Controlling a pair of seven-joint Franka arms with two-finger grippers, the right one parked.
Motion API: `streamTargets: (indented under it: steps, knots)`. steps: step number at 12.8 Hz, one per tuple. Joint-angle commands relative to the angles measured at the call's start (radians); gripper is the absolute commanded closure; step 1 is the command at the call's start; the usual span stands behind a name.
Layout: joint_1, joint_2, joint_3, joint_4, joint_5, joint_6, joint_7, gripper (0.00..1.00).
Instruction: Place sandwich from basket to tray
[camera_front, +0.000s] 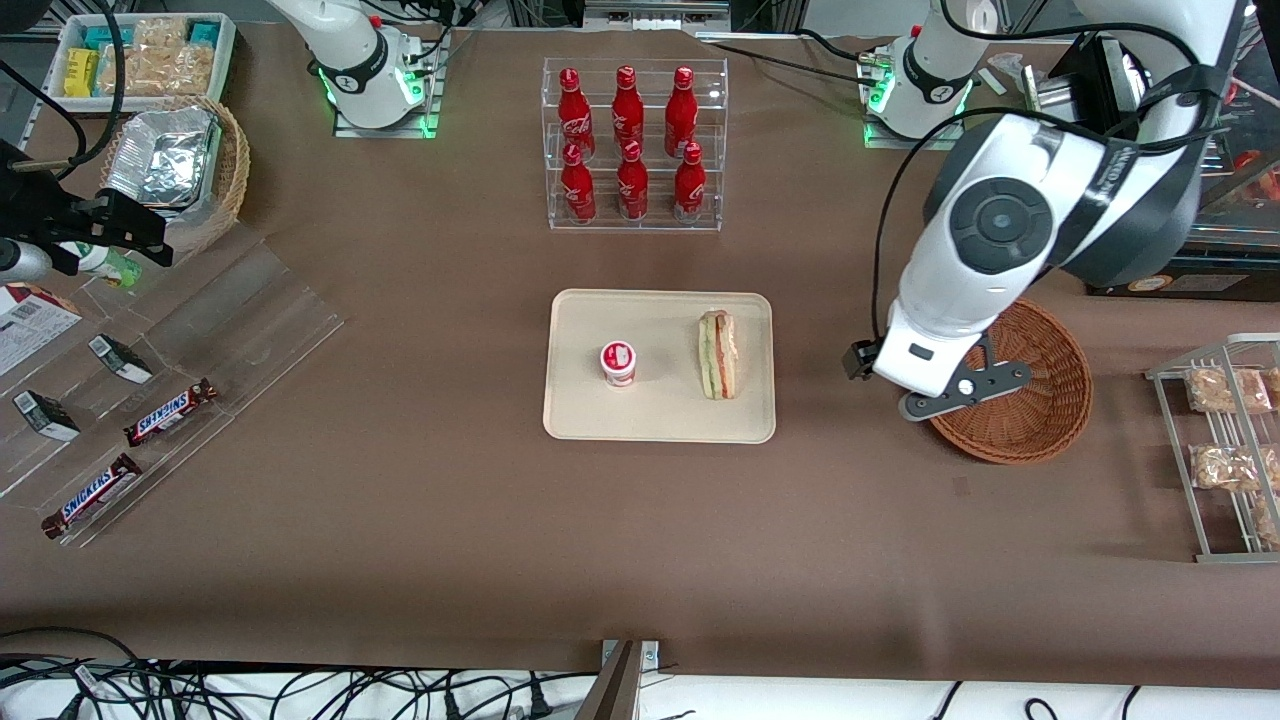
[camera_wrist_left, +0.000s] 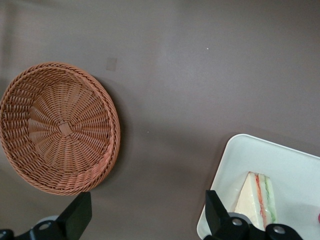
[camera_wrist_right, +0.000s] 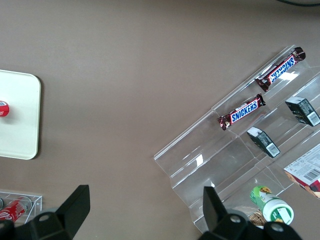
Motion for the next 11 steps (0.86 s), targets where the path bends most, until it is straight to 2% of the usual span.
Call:
streamTargets:
  steps: [1, 2, 5, 6, 8, 11]
  knots:
    - [0.002, -0.094, 0.084, -0.025, -0.095, -0.021, 0.135, 0.0]
    - [-0.023, -0.135, 0.147, -0.038, -0.147, -0.026, 0.201, 0.0]
    - [-0.057, -0.256, 0.293, -0.107, -0.232, -0.05, 0.396, 0.0]
    - [-0.067, -0.273, 0.325, -0.108, -0.233, -0.082, 0.466, 0.0]
    - [-0.078, -0.309, 0.387, -0.106, -0.284, -0.119, 0.572, 0.0]
    - [-0.078, -0.332, 0.422, -0.092, -0.312, -0.162, 0.726, 0.0]
